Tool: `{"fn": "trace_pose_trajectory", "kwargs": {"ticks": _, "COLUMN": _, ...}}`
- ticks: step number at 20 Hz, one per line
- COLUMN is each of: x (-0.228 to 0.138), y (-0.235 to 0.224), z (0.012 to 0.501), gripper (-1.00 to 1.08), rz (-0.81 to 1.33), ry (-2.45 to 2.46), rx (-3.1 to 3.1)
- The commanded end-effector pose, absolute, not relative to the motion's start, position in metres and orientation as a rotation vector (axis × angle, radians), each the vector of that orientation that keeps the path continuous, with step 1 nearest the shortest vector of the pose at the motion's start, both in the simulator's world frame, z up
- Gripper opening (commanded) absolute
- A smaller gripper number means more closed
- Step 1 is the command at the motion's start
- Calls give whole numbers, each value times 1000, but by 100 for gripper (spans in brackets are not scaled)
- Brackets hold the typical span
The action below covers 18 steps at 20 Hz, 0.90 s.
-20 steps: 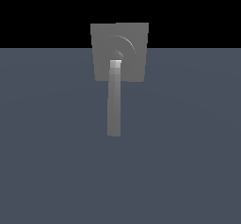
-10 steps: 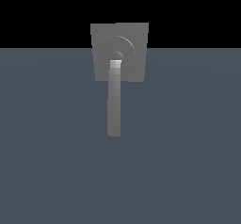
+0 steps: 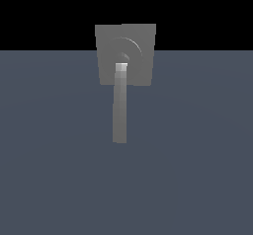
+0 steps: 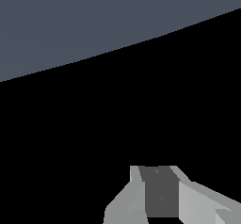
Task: Turn on the faucet by rotating a designated handle.
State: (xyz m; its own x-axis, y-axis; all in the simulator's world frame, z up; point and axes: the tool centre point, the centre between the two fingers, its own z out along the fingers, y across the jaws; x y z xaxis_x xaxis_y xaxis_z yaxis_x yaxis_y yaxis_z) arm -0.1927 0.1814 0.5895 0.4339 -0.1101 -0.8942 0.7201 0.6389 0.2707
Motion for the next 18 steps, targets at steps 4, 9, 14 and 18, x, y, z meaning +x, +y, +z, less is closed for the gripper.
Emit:
{"fn": "trace_pose_trajectory", "kwargs": {"ticks": 4, "x": -175, "y": 220, "z": 558, "gripper": -100, "rz": -815, "ry": 988, "rx": 384}}
{"fn": "trace_pose_trajectory", "kwargs": {"ticks": 9, "x": -157, "y": 247, "z": 515, "gripper": -100, "rz": -1044, "ry": 961, "rx": 80}}
{"fn": "trace_pose_trajectory", "kwargs": {"ticks": 14, "x": -136, "y": 264, "z": 461, "gripper": -100, "rz": -1277, "ry": 913, "rx": -229}}
{"fn": "trace_pose_trajectory", "kwargs": {"ticks": 18, "x": -120, "y": 267, "z": 410, "gripper": -100, "rz": -1462, "ry": 859, "rx": -482}}
